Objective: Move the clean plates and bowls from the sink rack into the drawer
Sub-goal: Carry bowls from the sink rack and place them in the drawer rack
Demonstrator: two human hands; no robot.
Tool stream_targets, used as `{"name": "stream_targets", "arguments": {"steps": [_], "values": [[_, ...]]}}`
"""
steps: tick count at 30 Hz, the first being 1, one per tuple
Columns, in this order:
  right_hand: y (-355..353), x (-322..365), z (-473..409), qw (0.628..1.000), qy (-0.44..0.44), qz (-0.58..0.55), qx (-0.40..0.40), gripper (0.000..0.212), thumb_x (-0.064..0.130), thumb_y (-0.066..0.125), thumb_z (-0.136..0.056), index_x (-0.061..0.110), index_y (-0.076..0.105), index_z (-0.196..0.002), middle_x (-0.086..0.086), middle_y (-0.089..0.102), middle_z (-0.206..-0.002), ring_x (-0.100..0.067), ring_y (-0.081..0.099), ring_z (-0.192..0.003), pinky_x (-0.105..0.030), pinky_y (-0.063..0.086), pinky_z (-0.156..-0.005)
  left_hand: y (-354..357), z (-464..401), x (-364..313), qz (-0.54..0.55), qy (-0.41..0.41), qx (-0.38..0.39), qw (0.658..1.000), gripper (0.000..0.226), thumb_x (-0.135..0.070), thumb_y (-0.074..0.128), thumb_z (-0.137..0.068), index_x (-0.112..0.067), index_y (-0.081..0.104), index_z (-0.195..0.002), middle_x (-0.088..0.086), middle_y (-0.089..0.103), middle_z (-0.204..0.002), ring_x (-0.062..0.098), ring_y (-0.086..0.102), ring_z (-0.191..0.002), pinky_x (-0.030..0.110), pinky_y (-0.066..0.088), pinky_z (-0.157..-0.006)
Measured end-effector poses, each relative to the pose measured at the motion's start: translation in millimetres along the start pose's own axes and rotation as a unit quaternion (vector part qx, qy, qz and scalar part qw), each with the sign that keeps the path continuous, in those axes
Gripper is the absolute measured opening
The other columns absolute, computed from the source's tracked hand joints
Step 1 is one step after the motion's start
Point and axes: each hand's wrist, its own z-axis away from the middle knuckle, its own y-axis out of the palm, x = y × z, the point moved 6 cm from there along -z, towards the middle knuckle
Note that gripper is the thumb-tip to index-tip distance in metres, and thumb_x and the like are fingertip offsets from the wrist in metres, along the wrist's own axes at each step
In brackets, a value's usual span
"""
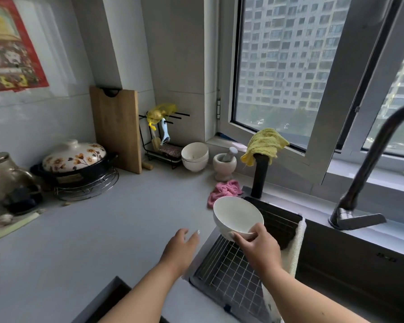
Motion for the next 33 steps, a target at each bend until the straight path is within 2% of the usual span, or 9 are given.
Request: {"name": "stream_targets", "arguments": {"steps": [4, 10, 15, 19, 21, 23, 27, 30, 33], "values": [[5, 23, 24, 0.996, -0.075, -0.024, 0.052, 0.047, 0.060, 0.074, -0.066, 0.022, 0.047, -0.075, 0.009, 0.063, -0.072, -0.009, 0.058, -0.068, -0.028, 0.048, -0.059, -6, 31, -7, 0.230, -0.061, -0.005, 0.971, 0.036, -0.047, 0.040, -0.099, -0.017, 0.053, -0.113, 0.015, 0.058, -0.105, 0.027, 0.060, -0.096, 0.041, 0.050, -0.090], [20, 54, 70, 0.973, -0.195, -0.050, 0.114, 0.049, 0.060, 0.075, -0.064, 0.020, 0.050, -0.076, 0.006, 0.060, -0.070, -0.012, 0.056, -0.065, -0.026, 0.045, -0.057, -19, 84, 6, 0.403, -0.114, 0.006, 0.908, 0.045, -0.061, 0.045, -0.092, -0.022, 0.058, -0.110, 0.026, 0.069, -0.101, 0.034, 0.067, -0.085, 0.042, 0.058, -0.078], [35, 85, 100, 0.950, -0.257, -0.117, 0.136, 0.056, 0.072, 0.036, -0.078, 0.020, 0.055, -0.083, 0.001, 0.060, -0.067, -0.017, 0.057, -0.064, -0.037, 0.049, -0.061, -54, 123, 28, 0.446, -0.108, -0.087, 0.884, 0.031, -0.036, 0.054, -0.093, -0.015, 0.059, -0.116, 0.021, 0.063, -0.109, 0.033, 0.065, -0.090, 0.039, 0.059, -0.073], [51, 116, 119, 0.934, -0.209, -0.223, 0.184, 0.034, 0.058, 0.041, -0.090, 0.037, 0.049, -0.115, -0.002, 0.061, -0.077, -0.019, 0.061, -0.061, -0.037, 0.056, -0.059, -78, 153, 47, 0.496, -0.114, -0.146, 0.848, 0.026, -0.031, 0.052, -0.093, -0.014, 0.058, -0.111, 0.022, 0.060, -0.114, 0.037, 0.062, -0.102, 0.048, 0.057, -0.085], [65, 130, 129, 0.920, -0.164, -0.274, 0.227, 0.028, 0.045, 0.044, -0.097, 0.036, 0.041, -0.123, -0.004, 0.058, -0.084, -0.018, 0.058, -0.060, -0.024, 0.049, -0.048, -91, 168, 55, 0.507, -0.116, -0.167, 0.838, 0.018, -0.030, 0.051, -0.094, -0.018, 0.057, -0.105, 0.022, 0.058, -0.115, 0.039, 0.061, -0.104, 0.049, 0.057, -0.085], [83, 140, 139, 0.900, -0.098, -0.316, 0.285, 0.025, 0.040, 0.044, -0.098, 0.027, 0.042, -0.119, -0.007, 0.055, -0.088, -0.019, 0.055, -0.061, -0.022, 0.042, -0.044, -103, 181, 65, 0.515, -0.118, -0.189, 0.827, 0.013, -0.029, 0.050, -0.094, -0.019, 0.055, -0.101, 0.022, 0.057, -0.115, 0.040, 0.061, -0.104, 0.049, 0.057, -0.084], [118, 151, 170, 0.814, 0.060, -0.368, 0.446, 0.039, 0.044, 0.046, -0.095, 0.009, 0.056, -0.107, -0.009, 0.053, -0.079, -0.023, 0.055, -0.068, -0.032, 0.047, -0.060, -120, 205, 88, 0.531, -0.128, -0.227, 0.806, 0.011, -0.028, 0.049, -0.094, -0.018, 0.053, -0.100, 0.023, 0.055, -0.117, 0.043, 0.061, -0.104, 0.050, 0.057, -0.080], [142, 159, 204, 0.762, 0.088, -0.340, 0.545, 0.060, 0.059, 0.052, -0.080, 0.011, 0.060, -0.116, -0.018, 0.062, -0.093, -0.032, 0.062, -0.086, -0.042, 0.052, -0.079, -137, 236, 112, 0.543, -0.136, -0.261, 0.787, 0.016, -0.027, 0.047, -0.096, -0.014, 0.050, -0.106, 0.024, 0.055, -0.113, 0.044, 0.062, -0.100, 0.048, 0.056, -0.076], [161, 176, 250, 0.718, 0.113, -0.340, 0.597, 0.061, 0.053, 0.053, -0.083, 0.008, 0.056, -0.124, -0.026, 0.063, -0.110, -0.036, 0.062, -0.094, -0.041, 0.053, -0.082, -156, 277, 137, 0.539, -0.138, -0.294, 0.777, 0.023, -0.028, 0.045, -0.097, -0.012, 0.047, -0.113, 0.024, 0.057, -0.109, 0.043, 0.064, -0.095, 0.046, 0.056, -0.073]]}}
